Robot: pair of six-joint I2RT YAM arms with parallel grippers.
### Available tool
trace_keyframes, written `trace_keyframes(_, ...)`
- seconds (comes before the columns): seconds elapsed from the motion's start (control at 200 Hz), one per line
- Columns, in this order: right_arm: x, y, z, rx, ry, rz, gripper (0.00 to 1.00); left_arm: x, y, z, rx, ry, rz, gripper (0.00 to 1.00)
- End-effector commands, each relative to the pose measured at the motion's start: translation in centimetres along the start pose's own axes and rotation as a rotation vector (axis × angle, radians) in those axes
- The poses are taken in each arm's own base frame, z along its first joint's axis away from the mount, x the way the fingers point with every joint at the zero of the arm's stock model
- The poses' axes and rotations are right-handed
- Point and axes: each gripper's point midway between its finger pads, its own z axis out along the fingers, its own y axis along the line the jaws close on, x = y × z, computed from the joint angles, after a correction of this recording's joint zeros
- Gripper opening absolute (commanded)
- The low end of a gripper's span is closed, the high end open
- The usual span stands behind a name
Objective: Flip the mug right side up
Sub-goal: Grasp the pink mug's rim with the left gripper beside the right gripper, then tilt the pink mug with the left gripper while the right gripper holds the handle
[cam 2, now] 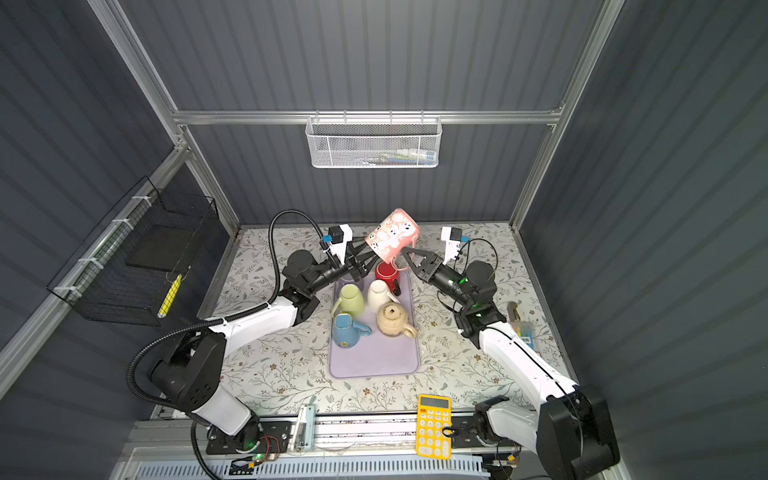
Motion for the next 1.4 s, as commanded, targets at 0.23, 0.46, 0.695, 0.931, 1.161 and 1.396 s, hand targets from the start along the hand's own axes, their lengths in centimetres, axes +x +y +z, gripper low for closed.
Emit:
trace_keyframes(0.23, -1.7, 4.3, -0.7, -0.160, -0.074, -0.089, 0.00, -2.2, -0.4, 1.0, 0.040, -0.089, 0.014, 0.47)
trace_keyframes(0.46, -1.5, 3.9, -0.5, -0.176, -0.071, -0.062, 0.00, -2.2, -0.4, 1.5, 0.058, -0.092, 0.008, 0.39)
trace_keyframes(0.695, -1.0, 3.1, -0.4, -0.166, -0.063, -0.052, 0.00, -2.8, -0.2, 2.1, 0.060, -0.109, 0.011, 0.35)
trace_keyframes(0.931, -1.1, 2.9, -0.6, -0.169, -0.076, -0.044, 0.00, -2.8, 0.0, 2.4, 0.063, -0.120, -0.005, 0.27)
trace_keyframes(1.161, -1.1, 2.5, -0.4, -0.177, -0.086, -0.016, 0.00, -2.9, -0.3, 2.4, 0.076, -0.111, 0.000, 0.12)
trace_keyframes(1.396, -0.9, 2.3, -0.4, -0.161, -0.085, -0.024, 0.01, -3.1, -0.4, 2.2, 0.077, -0.117, 0.007, 0.02)
